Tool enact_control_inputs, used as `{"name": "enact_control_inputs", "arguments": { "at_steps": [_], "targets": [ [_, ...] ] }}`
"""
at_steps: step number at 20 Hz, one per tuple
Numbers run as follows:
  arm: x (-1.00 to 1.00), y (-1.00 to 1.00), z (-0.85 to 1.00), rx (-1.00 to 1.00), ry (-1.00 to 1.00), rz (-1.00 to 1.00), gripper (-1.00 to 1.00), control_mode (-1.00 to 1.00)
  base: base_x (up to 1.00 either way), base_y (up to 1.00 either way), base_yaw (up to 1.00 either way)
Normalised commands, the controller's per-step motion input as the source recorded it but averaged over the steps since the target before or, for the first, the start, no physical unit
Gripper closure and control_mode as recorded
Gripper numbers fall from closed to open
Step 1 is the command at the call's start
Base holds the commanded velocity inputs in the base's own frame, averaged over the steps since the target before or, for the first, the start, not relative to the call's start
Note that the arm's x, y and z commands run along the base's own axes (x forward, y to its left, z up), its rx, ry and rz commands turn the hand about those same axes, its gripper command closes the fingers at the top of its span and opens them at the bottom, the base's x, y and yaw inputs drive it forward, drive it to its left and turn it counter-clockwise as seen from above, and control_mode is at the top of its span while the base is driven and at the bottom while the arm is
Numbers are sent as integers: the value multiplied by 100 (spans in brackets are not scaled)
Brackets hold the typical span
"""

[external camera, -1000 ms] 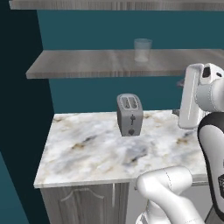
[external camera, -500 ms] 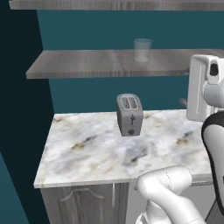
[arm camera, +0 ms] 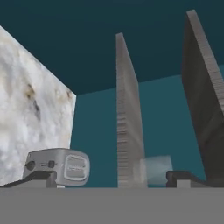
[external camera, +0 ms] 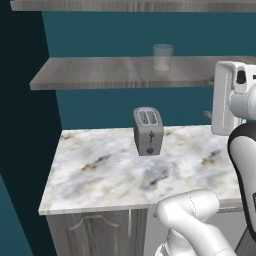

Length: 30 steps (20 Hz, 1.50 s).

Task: There is a bowl on the dining counter. Grab a lemon wedge from the fridge and place it in the bowl. Then get the liquor bottle and glass cup from the cabinet and place them next to the bowl.

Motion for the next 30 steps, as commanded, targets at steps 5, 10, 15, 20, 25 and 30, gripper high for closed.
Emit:
{"name": "enact_control_inputs", "arguments": {
  "at_steps": [5, 10, 15, 20, 25, 30],
  "targets": [
    [0, 0, 1, 0, 1, 0, -100, -100, 0, 0, 0],
    [0, -4, 4, 0, 0, 3, -100, -100, 0, 0, 0],
    [19, -2, 16, 0, 0, 6, -100, -100, 0, 0, 0],
    [41, 17, 38, -7, 0, 8, -100, -100, 0, 0, 0],
    [50, 11, 26, -3, 0, 7, -100, -100, 0, 0, 0],
    [47, 2, 13, 0, 0, 2, -100, -100, 0, 0, 0]
  ]
}}
